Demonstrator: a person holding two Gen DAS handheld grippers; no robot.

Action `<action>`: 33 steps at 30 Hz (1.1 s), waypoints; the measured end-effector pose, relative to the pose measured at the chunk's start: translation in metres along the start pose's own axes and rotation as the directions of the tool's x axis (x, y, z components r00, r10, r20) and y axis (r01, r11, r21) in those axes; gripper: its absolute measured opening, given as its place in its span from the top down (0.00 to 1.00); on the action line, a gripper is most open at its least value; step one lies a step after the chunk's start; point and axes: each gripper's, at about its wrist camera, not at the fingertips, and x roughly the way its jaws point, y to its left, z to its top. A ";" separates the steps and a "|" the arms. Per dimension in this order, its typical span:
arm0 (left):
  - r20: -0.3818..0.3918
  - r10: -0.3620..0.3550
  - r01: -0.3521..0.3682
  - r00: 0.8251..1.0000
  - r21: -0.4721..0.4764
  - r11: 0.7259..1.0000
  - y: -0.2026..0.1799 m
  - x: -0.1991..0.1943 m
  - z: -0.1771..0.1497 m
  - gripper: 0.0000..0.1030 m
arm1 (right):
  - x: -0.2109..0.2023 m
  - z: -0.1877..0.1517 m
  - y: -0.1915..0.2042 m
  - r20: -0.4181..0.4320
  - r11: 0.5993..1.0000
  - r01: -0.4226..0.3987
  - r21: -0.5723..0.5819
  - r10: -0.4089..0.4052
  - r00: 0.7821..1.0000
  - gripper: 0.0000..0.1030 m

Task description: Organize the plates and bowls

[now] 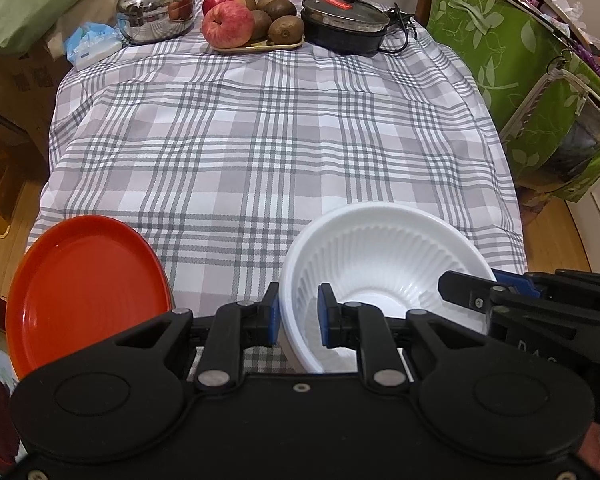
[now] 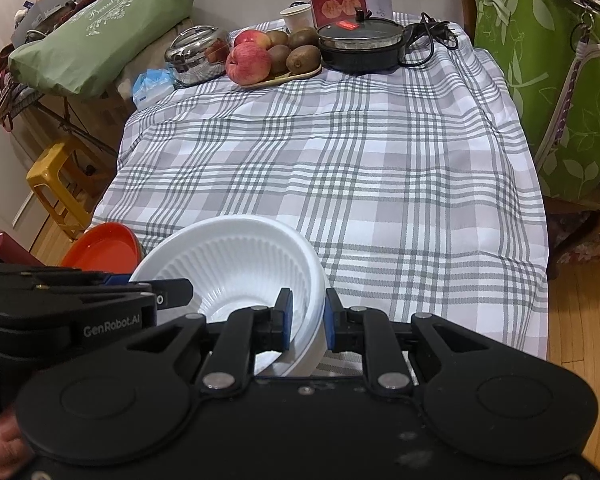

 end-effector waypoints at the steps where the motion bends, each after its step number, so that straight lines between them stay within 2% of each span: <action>1: 0.001 -0.001 0.001 1.000 0.000 1.000 0.000 0.000 0.000 0.76 | 0.000 0.000 0.000 0.001 1.000 0.001 -0.002 -0.001 1.000 0.82; 15: 0.010 -0.010 0.010 1.000 -0.014 1.000 0.006 0.001 0.001 0.76 | 0.003 -0.001 -0.002 0.000 1.000 0.010 -0.017 -0.010 1.000 0.80; 23: 0.054 0.000 0.001 0.999 -0.012 1.000 0.008 -0.010 0.002 0.76 | -0.004 -0.002 0.002 0.038 0.997 0.049 -0.053 -0.047 0.998 0.75; 33: 0.084 0.007 -0.006 0.996 -0.010 1.000 0.010 -0.023 -0.002 0.75 | -0.018 -0.006 0.004 0.080 0.997 0.048 -0.067 -0.042 0.996 0.72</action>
